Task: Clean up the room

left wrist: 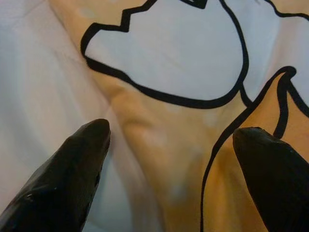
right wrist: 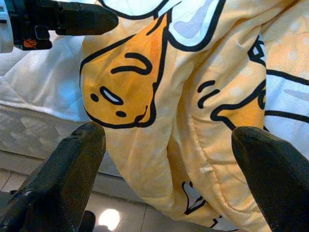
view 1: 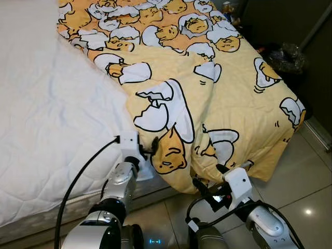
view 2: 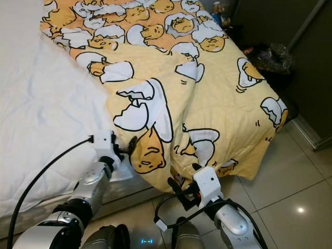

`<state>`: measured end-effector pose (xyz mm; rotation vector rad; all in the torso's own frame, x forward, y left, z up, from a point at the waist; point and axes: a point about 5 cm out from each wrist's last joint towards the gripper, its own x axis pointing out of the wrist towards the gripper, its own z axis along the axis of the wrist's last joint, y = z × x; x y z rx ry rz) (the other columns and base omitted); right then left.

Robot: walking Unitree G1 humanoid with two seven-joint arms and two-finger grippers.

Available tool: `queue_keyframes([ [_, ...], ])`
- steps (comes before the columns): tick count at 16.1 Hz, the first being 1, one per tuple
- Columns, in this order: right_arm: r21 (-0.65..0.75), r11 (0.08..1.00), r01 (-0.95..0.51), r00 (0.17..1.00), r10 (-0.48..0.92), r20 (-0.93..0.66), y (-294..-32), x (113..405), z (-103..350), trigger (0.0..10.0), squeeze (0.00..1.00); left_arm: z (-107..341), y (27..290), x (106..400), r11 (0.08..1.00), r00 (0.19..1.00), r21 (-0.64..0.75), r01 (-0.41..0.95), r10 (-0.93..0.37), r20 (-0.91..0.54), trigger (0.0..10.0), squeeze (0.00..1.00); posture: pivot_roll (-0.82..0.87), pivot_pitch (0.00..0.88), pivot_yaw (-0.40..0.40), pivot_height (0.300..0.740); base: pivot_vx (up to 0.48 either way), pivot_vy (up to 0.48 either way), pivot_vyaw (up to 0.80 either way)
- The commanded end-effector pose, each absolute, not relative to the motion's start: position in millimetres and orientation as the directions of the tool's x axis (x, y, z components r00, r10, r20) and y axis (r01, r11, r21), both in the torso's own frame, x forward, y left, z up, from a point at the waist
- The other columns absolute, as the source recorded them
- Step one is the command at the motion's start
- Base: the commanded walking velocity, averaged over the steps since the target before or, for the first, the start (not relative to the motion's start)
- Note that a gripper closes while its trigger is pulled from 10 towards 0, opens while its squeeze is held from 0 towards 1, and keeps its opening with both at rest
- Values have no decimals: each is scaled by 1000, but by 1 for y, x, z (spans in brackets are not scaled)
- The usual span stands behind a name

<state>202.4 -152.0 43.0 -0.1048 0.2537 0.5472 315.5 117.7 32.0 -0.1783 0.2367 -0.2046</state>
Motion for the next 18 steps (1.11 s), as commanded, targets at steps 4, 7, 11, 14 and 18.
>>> queue_keyframes([
  [4,-34,859,-510,829,481,-285,-158,198,39,10000,0,30,113,319,950,940,-279,139,-215,-265,10000,1000,-279,179,4,731,0,0,0],
  [7,-38,858,-512,828,481,-290,-159,197,38,10000,0,26,112,317,957,929,-254,139,-215,-302,10000,0,-280,170,5,731,0,0,0],
  [11,-40,858,-513,826,480,-295,-160,197,37,10000,0,19,108,312,938,909,-324,123,-238,-342,10000,0,-282,163,4,731,0,0,0],
  [14,-39,855,-517,822,483,-301,-160,196,36,10000,0,15,84,308,915,860,-343,212,-341,-378,10000,0,-279,168,0,731,0,0,0],
  [18,-36,854,-519,821,486,-298,-158,196,37,10000,0,15,69,310,929,816,-298,218,-341,-467,10000,0,-289,178,4,731,0,0,0],
])
